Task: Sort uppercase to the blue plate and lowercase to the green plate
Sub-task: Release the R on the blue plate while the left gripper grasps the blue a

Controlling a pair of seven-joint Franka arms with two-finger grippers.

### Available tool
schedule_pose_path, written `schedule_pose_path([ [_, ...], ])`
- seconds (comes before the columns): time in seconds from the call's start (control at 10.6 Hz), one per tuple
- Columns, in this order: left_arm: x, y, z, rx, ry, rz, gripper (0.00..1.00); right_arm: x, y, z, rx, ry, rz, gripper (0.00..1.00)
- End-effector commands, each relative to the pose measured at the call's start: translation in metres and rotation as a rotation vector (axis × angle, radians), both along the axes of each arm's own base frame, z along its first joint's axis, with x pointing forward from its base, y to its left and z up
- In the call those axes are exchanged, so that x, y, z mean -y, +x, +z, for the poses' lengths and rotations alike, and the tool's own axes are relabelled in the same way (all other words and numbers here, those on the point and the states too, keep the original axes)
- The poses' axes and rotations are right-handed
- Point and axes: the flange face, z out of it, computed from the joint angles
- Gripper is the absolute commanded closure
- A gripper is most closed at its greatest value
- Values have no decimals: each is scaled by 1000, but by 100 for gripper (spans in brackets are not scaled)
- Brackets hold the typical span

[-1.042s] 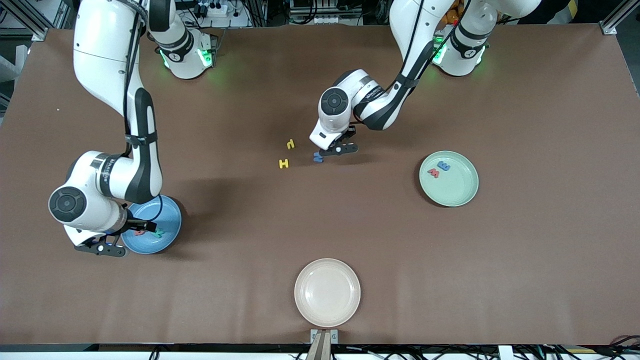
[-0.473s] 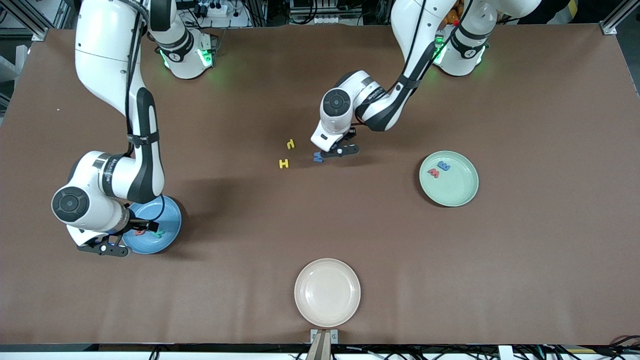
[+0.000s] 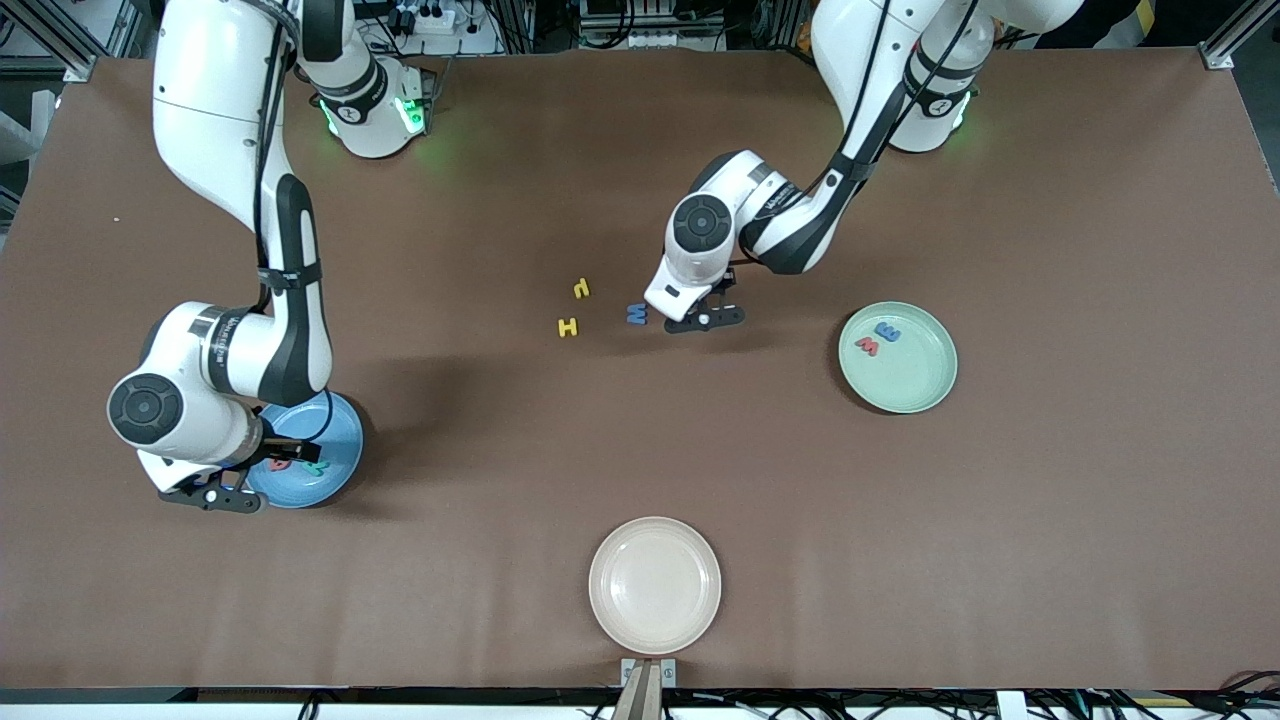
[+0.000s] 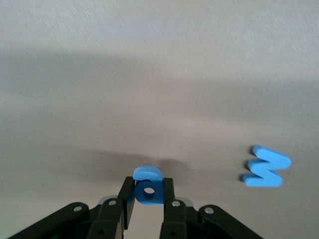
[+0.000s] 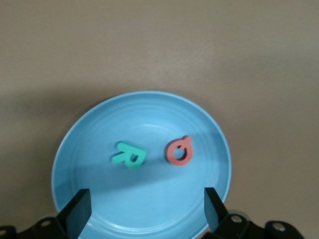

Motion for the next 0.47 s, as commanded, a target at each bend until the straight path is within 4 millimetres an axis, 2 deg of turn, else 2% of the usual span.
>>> schedule_pose_path([
  [0.0,-32,26,10,15,5,-28,77,-20,-5,18,-6,64,4,0],
  [0.28,-94,73,15,5,12,-98,77,-60,-11,38,-5,102,69,0],
  [0.38,-114,84,16,-9,14,-119,77,-87,-14,39,-5,129,101,0],
])
